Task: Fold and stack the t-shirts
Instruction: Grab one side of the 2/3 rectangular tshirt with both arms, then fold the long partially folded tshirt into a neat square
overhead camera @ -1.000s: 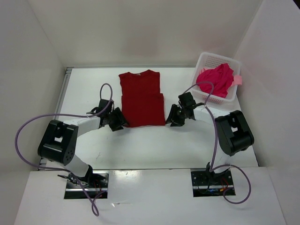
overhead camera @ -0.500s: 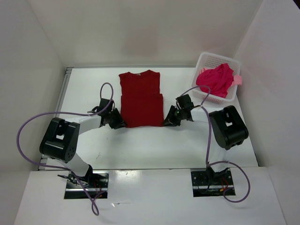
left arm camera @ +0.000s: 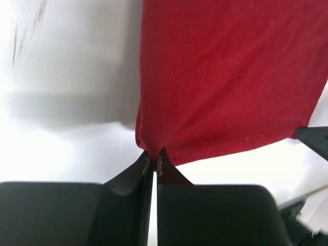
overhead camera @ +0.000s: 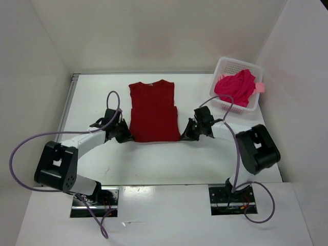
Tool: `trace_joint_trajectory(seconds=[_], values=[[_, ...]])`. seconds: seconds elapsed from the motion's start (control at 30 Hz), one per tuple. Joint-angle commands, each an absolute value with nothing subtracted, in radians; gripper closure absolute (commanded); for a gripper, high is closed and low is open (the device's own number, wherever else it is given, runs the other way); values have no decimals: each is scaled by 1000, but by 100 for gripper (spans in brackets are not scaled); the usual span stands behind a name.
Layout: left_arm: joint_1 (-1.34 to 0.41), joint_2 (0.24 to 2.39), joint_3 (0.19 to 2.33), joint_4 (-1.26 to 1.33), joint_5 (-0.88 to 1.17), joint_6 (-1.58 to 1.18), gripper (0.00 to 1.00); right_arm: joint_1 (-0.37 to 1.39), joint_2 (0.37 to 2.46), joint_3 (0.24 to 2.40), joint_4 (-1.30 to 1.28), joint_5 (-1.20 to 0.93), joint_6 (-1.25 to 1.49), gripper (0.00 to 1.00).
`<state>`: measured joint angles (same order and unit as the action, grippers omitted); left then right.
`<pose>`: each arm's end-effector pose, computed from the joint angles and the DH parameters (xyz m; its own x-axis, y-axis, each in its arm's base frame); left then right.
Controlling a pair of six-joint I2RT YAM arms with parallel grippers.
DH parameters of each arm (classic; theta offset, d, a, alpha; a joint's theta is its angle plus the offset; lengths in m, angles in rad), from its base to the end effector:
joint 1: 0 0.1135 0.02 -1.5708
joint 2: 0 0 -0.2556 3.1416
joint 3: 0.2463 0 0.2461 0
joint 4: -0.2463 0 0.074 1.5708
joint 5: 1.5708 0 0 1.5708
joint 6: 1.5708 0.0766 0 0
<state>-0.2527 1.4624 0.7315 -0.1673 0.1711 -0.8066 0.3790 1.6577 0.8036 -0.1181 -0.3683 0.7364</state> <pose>0.2904 -0.0884 0.1360 -0.7761 -0.5343 -0.3350 -0.3052 0.7830 -0.5419 0.2928 0.1463 0.1074 -0.9270 0.3053 -0.2177 0.1201 0.7918 0.5988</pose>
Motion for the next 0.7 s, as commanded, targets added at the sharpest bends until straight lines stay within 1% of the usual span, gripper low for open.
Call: trace_joint_trajectory(seconds=[0.0, 0.17, 0.2, 0.27, 0.33, 0.37, 0.4, 0.47, 0.5, 0.57, 0.6, 0.67], values=[[-247, 1368, 684, -322, 187, -756, 95, 435, 1498, 723, -216, -310, 752, 100], [-282, 1231, 669, -481, 359, -782, 94, 546, 1231, 606, -362, -310, 888, 100], [-282, 1201, 669, -512, 376, -782, 94, 575, 1135, 594, -385, -310, 935, 100], [-282, 1114, 718, -630, 387, -792, 94, 586, 1013, 594, -475, -310, 962, 100], [-230, 1072, 777, -730, 362, -746, 94, 574, 973, 636, -538, -290, 950, 100], [-215, 1072, 808, -745, 362, -727, 94, 559, 973, 662, -548, -290, 930, 100], [-204, 1119, 880, -756, 362, -709, 94, 513, 1026, 693, -548, -290, 872, 100], [-180, 1173, 942, -735, 353, -684, 94, 470, 1098, 793, -534, -299, 812, 100], [-179, 1231, 971, -698, 353, -672, 94, 425, 1174, 828, -520, -290, 749, 100], [-167, 1299, 1072, -658, 327, -672, 94, 370, 1262, 940, -483, -281, 692, 100], [-167, 1366, 1103, -608, 327, -672, 93, 315, 1361, 1015, -471, -293, 666, 100], [-167, 1483, 1201, -543, 318, -681, 93, 281, 1458, 1092, -434, -304, 617, 100]])
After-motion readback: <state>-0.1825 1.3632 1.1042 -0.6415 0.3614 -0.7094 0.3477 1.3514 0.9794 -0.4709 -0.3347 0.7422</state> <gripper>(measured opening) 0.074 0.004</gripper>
